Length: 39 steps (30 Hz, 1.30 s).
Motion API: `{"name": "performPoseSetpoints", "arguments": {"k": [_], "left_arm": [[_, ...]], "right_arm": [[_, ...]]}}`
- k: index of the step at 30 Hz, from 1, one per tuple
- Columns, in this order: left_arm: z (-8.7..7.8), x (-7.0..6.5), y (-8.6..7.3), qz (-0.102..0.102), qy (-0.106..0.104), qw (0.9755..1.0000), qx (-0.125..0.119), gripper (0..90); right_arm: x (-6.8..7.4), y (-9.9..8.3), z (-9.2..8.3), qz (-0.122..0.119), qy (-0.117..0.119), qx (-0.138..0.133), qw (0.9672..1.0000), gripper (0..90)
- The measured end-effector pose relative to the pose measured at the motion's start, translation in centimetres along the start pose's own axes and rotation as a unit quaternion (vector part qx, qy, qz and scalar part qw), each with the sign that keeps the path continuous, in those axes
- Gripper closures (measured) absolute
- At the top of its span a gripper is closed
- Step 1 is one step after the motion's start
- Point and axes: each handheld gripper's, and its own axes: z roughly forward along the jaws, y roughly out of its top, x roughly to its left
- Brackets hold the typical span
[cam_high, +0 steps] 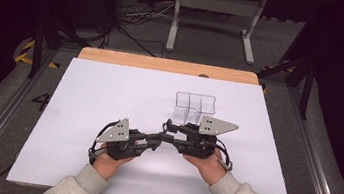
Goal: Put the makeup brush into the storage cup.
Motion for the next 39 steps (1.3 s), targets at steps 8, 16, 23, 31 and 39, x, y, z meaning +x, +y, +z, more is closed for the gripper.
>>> {"name": "performPoseSetpoints", "arguments": {"k": [8, 16, 23, 31, 39], "left_arm": [[0.0, -0.1, 0.0, 0.0, 0.0, 1.0, 0.0, 78.9], [-0.1, 0.0, 0.2, -0.016, -0.012, 0.9998, -0.007, 69.8], [-0.3, 0.6, 0.5, -0.023, 0.013, 0.9995, -0.019, 13.1], [-1.6, 1.4, 0.4, -0.037, 0.048, 0.9979, -0.023, 3.7], [-3.2, 1.4, 0.2, -0.022, 0.072, 0.9971, -0.011, 3.5]], "right_arm": [[0.0, 0.1, -0.1, 0.003, 0.008, -0.001, 1.0, 75.2], [0.0, 0.3, -0.2, 0.001, 0.012, -0.002, 0.9999, 76.0], [-0.1, 1.8, -0.9, -0.017, 0.002, -0.014, 0.9998, 76.1], [-0.6, 3.1, -1.8, -0.032, -0.018, -0.015, 0.9992, 76.0], [-1.6, 4.6, -3.1, -0.042, -0.048, -0.016, 0.9978, 76.0]]}}
